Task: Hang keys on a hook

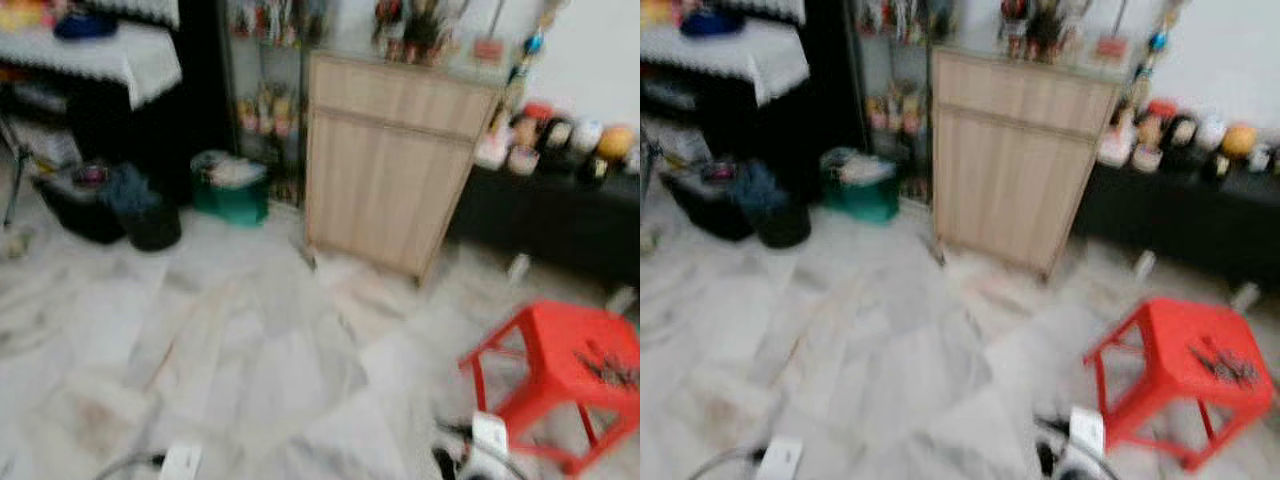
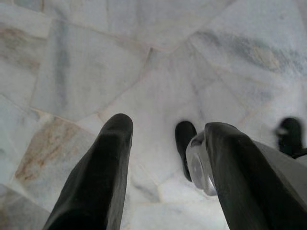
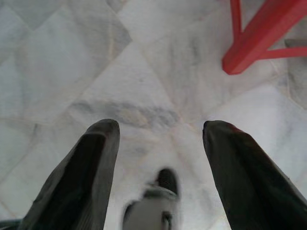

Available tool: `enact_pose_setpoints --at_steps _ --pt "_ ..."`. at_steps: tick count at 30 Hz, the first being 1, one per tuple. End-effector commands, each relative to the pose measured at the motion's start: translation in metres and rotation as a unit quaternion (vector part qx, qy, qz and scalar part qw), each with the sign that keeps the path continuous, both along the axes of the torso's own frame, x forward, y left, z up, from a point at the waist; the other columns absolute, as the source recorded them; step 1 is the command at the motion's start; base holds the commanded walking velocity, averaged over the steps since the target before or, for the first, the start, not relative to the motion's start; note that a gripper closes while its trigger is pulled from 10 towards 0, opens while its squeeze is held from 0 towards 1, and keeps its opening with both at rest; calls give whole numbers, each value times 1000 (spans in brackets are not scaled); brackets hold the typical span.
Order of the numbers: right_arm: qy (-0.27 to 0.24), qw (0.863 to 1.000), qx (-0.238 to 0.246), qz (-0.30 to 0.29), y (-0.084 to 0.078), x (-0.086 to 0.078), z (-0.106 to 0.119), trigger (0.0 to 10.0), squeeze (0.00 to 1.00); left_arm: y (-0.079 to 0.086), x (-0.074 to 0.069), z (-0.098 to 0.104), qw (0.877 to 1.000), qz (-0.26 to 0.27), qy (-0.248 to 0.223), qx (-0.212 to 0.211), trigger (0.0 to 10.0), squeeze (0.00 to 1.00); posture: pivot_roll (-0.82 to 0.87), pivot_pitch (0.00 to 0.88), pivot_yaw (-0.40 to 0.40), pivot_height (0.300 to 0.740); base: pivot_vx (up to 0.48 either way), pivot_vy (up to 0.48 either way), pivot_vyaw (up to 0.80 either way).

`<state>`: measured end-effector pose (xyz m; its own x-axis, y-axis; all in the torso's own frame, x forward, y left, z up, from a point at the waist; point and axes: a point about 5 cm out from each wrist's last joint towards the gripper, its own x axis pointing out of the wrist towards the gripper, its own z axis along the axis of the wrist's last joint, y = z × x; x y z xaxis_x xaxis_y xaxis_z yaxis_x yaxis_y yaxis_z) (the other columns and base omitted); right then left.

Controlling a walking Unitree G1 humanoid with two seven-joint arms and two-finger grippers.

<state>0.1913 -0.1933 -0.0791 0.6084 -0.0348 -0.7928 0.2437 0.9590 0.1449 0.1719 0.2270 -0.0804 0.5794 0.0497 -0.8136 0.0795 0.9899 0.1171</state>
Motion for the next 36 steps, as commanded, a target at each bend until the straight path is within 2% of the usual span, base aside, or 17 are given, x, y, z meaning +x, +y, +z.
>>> enact_pose_setpoints --at_steps 1,12,21,31,36 --pt "-5 1000 -7 -17 -7 1 2 10000 0 -7 -4 -3 1000 -9 9 -6 10000 0 82 0 -25 740 0 -326 0" --pt "-8 1000 -6 -16 -5 3 2 10000 0 -9 3 -1 1000 -17 3 -5 10000 0 91 0 7 740 0 -326 0" --pt "-3 1000 -1 -10 2 1 0 10000 0 -4 1 -1 1000 -21 8 3 10000 0 80 0 20 740 0 -325 0" --pt "1 1000 -7 -5 0 -2 -1 10000 0 -7 -3 -3 1000 -27 14 2 10000 0 52 0 23 740 0 -324 0" --pt "-2 1000 -10 0 -2 -1 0 10000 0 -8 -2 -3 1000 -20 12 4 10000 0 46 0 9 740 0 0 0"
